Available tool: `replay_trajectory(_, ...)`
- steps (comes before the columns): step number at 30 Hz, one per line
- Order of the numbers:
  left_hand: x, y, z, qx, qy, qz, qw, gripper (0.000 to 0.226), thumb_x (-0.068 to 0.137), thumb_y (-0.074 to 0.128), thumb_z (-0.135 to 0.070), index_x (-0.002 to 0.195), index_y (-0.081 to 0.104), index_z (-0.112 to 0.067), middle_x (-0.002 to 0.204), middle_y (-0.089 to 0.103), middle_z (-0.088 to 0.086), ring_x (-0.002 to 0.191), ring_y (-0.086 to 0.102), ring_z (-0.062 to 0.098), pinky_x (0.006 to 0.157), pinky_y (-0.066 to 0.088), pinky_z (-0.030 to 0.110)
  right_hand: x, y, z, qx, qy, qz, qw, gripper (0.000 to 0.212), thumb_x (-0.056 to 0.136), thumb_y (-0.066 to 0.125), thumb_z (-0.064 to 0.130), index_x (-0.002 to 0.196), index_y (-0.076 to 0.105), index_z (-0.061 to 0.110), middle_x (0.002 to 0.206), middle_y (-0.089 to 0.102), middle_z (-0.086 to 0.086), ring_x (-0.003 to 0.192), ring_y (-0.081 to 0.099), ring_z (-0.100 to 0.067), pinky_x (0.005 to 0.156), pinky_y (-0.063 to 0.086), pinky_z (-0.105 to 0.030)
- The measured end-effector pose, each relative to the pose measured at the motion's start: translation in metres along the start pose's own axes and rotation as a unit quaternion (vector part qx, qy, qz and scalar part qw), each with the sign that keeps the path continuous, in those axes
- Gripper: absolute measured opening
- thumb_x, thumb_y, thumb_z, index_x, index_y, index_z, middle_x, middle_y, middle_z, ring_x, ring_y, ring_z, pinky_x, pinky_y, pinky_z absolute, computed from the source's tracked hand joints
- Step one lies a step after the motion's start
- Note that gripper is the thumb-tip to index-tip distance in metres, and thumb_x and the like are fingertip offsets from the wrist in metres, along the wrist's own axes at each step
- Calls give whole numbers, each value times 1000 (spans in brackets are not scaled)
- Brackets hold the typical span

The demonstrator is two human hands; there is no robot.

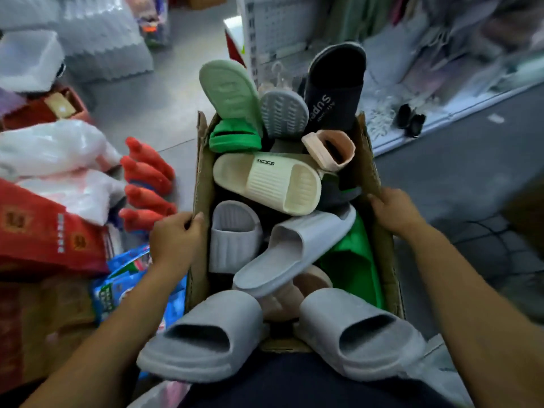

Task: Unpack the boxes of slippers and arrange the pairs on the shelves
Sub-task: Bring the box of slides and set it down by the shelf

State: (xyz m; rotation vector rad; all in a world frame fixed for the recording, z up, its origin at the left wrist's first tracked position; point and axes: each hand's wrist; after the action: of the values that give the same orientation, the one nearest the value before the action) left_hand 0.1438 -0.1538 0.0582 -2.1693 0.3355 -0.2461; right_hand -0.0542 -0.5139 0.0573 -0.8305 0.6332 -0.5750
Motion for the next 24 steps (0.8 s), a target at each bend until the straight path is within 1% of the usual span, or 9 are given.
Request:
replay_trajectory(2,5,23,-48,-5,32,8,999,45,90,58,-33,57,49,-5,57,52,20,58,52,38,54,41,45,-2,-35,-41,17,31,-26,999,30,102,53,18,91,62,-9,95,65,-31,93,62,-44,72,39,-37)
replay_trajectory(4,6,49,-93,8,60,17,998,43,91,58,-33,62,56,-2,62,57,22,61,56,37,58,45,46,-8,-71,-82,28,49,-60,997,30,101,54,17,90,65,-9,91,67,-28,89,64,-41,70,40,-37)
replay_trajectory(7,7,87,-151,21,101,18,995,44,92,60,-31,60,49,-3,56,44,16,58,52,36,54,35,39,-17,-116,-136,56,81,-116,988,27,100,57,17,84,65,-4,80,66,-21,79,63,-32,62,34,-30)
replay_trajectory(9,8,110,-189,25,128,25,991,45,94,63,-24,58,44,-7,54,36,10,57,49,35,54,27,36,-22,-139,-165,79,103,-139,982,24,100,57,16,89,65,-4,79,64,-16,75,58,-27,62,34,-29)
replay_trajectory(11,11,132,-221,16,152,41,987,48,95,62,-22,56,39,-8,51,31,5,54,42,31,52,23,38,-23,-157,-189,90,121,-152,977,22,100,56,16,96,66,-3,82,62,-15,79,58,-27,68,40,-31)
replay_trajectory(13,16,154,-247,14,172,56,983,51,95,63,-20,55,33,-11,49,28,4,51,35,25,50,24,34,-22,-169,-212,105,133,-158,973,18,100,56,16,101,65,0,87,64,-15,82,60,-30,72,44,-34)
replay_trajectory(17,27,194,-291,0,196,87,977,53,96,63,-18,55,29,-15,48,27,0,48,31,18,50,23,30,-15,-188,-257,131,159,-165,965,10,100,55,14,105,59,7,89,62,-10,84,60,-31,70,44,-35)
replay_trajectory(20,45,225,-334,4,216,97,971,50,97,61,-19,55,34,-13,49,35,3,49,36,18,50,26,31,4,-206,-285,138,174,-196,955,11,98,56,13,109,58,8,93,60,-5,88,57,-25,74,40,-31)
replay_trajectory(24,85,274,-389,0,236,122,964,47,99,59,-21,57,42,-7,51,43,7,54,44,25,55,32,38,46,-232,-319,146,191,-231,943,13,98,58,15,110,60,12,93,61,-2,88,55,-21,74,37,-28)
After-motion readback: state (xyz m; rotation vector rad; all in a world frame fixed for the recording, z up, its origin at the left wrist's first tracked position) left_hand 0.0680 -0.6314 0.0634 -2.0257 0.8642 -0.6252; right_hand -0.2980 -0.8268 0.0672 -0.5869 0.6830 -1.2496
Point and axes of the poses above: each hand's wrist, its own x-axis towards the middle knuckle, its own y-axis out of the palm, z = x × y
